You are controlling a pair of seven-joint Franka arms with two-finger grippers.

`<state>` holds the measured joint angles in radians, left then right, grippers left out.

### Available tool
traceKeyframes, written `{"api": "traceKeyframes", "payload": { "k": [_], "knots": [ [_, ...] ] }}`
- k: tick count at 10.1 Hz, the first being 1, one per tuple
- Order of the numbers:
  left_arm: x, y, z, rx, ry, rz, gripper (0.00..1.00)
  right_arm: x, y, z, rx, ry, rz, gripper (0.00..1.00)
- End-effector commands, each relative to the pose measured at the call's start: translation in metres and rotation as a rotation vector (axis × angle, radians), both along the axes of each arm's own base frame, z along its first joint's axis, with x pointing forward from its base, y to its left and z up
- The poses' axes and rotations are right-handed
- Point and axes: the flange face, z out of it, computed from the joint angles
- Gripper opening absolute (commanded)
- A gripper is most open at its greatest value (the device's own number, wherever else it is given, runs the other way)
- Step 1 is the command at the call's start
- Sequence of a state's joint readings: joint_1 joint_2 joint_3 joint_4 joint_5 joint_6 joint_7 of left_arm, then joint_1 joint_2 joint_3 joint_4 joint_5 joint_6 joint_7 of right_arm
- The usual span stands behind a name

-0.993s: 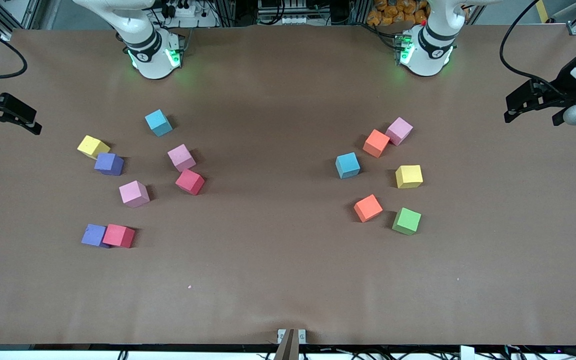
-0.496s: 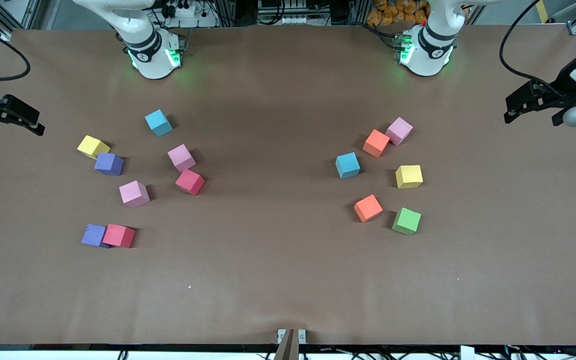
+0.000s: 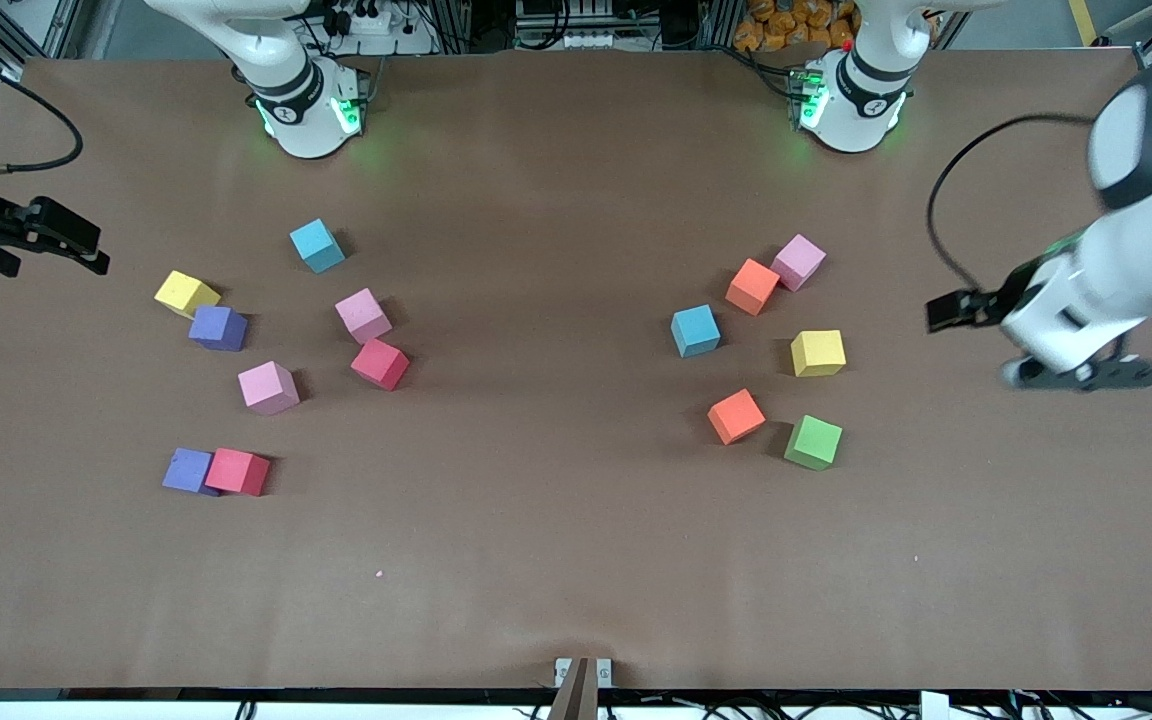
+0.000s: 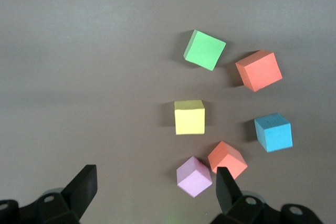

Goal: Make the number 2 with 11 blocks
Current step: 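Move the right gripper to lavender while the left gripper nears yellow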

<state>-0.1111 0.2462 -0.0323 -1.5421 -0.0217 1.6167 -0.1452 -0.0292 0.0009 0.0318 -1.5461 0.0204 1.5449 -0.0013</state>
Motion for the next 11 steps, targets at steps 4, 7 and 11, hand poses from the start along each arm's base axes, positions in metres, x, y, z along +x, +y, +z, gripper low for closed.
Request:
{"api": "traceKeyframes", "payload": {
  "k": [4,7,11],
  "knots": [
    [-0.031,-0.032,-0.113,-0.003,0.005,0.057,1.0,-0.008,0.077,-0.076,-0.004,0.049,0.054,1.0],
    [-0.051,-0.039,-0.17,0.0,-0.019,0.09,1.0,-0.019,0.119,-0.147,-0.002,0.046,0.08,1.0],
    [-0.068,-0.051,-0.247,0.004,-0.038,0.143,1.0,-0.043,0.144,-0.23,0.001,0.014,0.188,1.0]
  ]
}}
